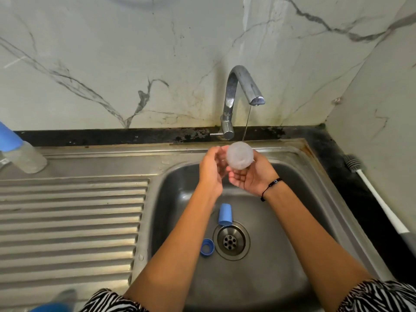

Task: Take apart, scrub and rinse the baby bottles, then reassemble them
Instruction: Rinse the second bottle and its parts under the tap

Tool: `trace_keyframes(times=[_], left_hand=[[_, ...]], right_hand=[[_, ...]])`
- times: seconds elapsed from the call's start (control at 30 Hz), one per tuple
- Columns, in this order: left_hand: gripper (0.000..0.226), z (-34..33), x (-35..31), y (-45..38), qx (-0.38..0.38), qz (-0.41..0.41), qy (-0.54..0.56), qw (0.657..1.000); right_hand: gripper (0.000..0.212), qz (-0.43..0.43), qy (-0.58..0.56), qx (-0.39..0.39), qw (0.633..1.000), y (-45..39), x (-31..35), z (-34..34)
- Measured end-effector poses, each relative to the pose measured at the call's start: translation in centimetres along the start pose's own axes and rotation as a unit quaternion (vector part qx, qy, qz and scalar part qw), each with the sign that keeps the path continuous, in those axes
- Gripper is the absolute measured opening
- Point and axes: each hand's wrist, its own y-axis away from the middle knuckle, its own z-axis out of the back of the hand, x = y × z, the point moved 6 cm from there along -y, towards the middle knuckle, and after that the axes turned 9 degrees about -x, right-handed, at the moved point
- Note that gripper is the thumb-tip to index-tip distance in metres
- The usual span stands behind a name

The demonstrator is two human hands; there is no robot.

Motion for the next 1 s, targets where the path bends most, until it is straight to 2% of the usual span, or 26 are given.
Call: trace_keyframes(times=[0.13,0.4,0.53,0.6,0.67,0.73,0.8,0.9,1.0], left_hand=[[0.025,-1.1,-0.3,0.6,0.027,-0.026,-0.079,0.996],[0.029,-3.3,-0.4,0.7,0.048,-0.044,-0.23,0.971],[0.023,-2.9,0.2,0.7,0.065,-0.017,-0.147,0.987],[0.018,-1.7,1.0,0.3,0.057,0.026,-0.081,0.995],[0.026,-0.5,2.3,0.0,0.067,0.075,-0.053,0.994],[0.034,0.6,3.5,0.0,0.075,0.118,-0.048,0.989],[0.037,1.1,4.2,0.2,0.076,0.146,-0.038,0.986],[0.043,1.4,4.6,0.2,0.059,0.162,-0.037,0.984],[0.048,1.5,4.5,0.1,0.032,0.163,-0.055,0.985]], right_hand=[[0.06,-0.046,-0.101,0.018,0.994,-0.6,-0.6,-0.3],[0.052,-0.052,-0.145,-0.007,0.988,-1.1,-0.5,0.6],[0.045,-0.018,-0.13,0.002,0.991,-1.3,0.5,1.2],[0.027,0.029,-0.086,-0.002,0.996,-1.1,1.8,1.3],[0.011,0.099,-0.022,0.004,0.995,-0.6,3.5,0.8],[0.019,0.181,0.072,0.014,0.981,0.1,4.9,0.1],[0.031,0.255,0.178,-0.004,0.95,0.8,5.8,-0.6],[0.033,0.347,0.305,-0.054,0.886,1.3,6.3,-1.1],[0.035,0.39,0.371,-0.08,0.839,1.5,6.6,-1.6]])
